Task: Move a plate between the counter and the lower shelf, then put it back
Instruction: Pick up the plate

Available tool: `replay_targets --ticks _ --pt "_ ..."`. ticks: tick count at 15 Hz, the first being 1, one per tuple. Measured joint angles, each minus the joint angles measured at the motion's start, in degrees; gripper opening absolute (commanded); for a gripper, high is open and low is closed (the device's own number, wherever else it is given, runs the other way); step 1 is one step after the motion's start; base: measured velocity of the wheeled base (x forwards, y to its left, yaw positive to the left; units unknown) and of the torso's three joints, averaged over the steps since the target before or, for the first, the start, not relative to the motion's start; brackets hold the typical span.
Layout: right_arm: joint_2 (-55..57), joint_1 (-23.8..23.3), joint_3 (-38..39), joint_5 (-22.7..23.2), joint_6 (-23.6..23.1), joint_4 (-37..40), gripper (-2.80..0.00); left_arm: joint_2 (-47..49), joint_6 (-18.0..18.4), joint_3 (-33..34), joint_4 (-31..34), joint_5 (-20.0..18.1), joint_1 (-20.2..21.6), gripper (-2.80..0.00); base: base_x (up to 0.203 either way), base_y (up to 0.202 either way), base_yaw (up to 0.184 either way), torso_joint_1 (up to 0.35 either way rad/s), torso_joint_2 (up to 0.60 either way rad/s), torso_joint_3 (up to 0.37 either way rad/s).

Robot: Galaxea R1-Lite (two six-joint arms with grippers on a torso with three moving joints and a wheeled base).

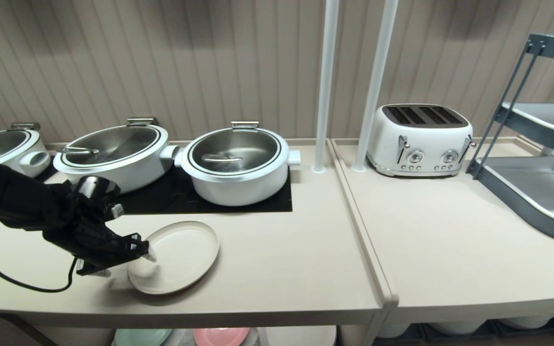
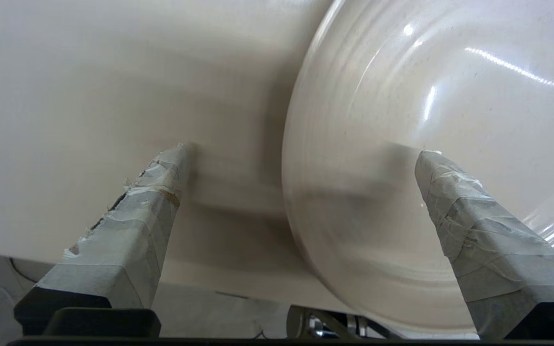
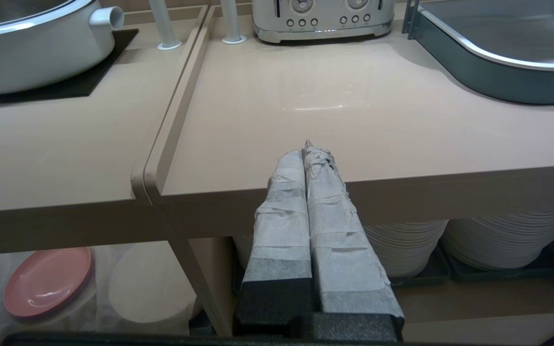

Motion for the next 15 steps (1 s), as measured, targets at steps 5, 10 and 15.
replay_targets --ticks 5,10,15 --pt "0.0 0.0 0.0 0.0 0.0 0.0 -2.80 1.8 -1.1 -0.2 -1.4 0.0 0.0 0.00 0.000 0.000 0.000 0.000 0.00 0.000" --pt "0.0 0.0 0.0 0.0 0.0 0.0 -2.80 2.4 -1.2 -0.5 -1.4 0.0 0.3 0.00 0.000 0.000 0.000 0.000 0.00 0.000" --pt "0.0 0.0 0.0 0.0 0.0 0.0 -2.80 2.4 -1.2 -0.6 -1.4 0.0 0.1 0.00 0.000 0.000 0.000 0.000 0.00 0.000"
